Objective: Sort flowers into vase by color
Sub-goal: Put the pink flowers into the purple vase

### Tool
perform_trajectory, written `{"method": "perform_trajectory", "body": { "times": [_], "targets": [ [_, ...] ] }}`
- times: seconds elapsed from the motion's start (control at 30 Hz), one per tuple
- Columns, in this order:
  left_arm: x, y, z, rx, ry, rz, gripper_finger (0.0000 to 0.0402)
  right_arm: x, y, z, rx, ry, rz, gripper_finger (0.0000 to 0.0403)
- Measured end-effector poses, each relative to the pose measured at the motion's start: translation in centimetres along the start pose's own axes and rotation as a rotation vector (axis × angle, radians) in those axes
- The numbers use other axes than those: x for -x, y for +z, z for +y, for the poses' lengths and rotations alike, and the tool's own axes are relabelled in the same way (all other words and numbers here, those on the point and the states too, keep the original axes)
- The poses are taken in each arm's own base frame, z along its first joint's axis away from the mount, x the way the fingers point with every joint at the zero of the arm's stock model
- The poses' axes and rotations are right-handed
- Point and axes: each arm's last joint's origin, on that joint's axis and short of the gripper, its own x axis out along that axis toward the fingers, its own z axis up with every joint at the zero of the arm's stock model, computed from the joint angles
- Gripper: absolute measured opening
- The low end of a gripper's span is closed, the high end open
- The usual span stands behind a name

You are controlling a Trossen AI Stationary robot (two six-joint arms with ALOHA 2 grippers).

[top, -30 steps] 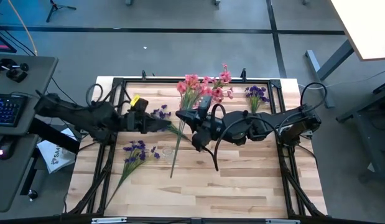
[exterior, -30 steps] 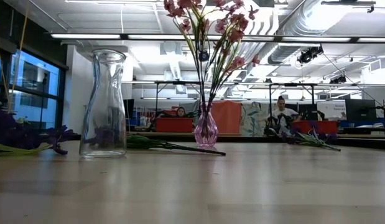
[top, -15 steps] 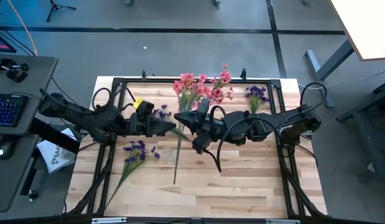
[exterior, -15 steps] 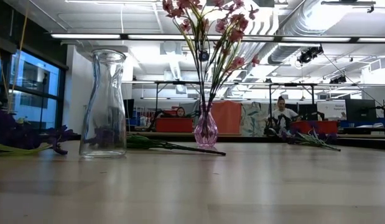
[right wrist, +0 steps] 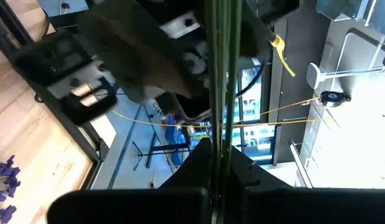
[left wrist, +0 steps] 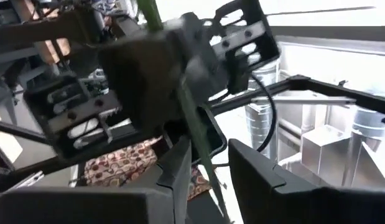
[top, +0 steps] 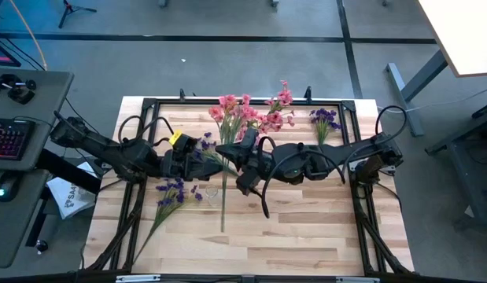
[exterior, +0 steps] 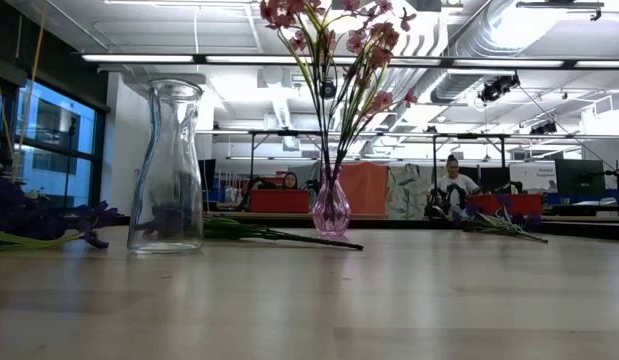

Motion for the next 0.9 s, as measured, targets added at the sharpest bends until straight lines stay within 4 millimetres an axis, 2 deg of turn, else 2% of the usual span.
{"method": "perform_trajectory", "body": {
  "times": [0.13, 0.27, 0.57, 0.9],
  "targets": [
    [0.07, -0.02, -0.01, -0.010, 0.007, 0.007, 0.0112, 0.17, 0.27, -0.66, -0.037, -0.065, 0.005, 0.0000],
    [0.16, 0.14, -0.32, -0.012, -0.013, -0.010, 0.0119, 0.24, 0.33, -0.58, -0.015, -0.060, 0.016, 0.0000],
    [0.18, 0.27, -0.49, -0.009, -0.024, -0.034, 0.0120, 0.14, -0.04, -0.37, 0.005, -0.049, 0.091, 0.0000],
    [0.19, 0.42, -0.43, -0.096, -0.001, -0.088, 0.0120, 0.03, -0.34, -0.36, 0.005, -0.050, 0.130, 0.0000]
  ]
}}
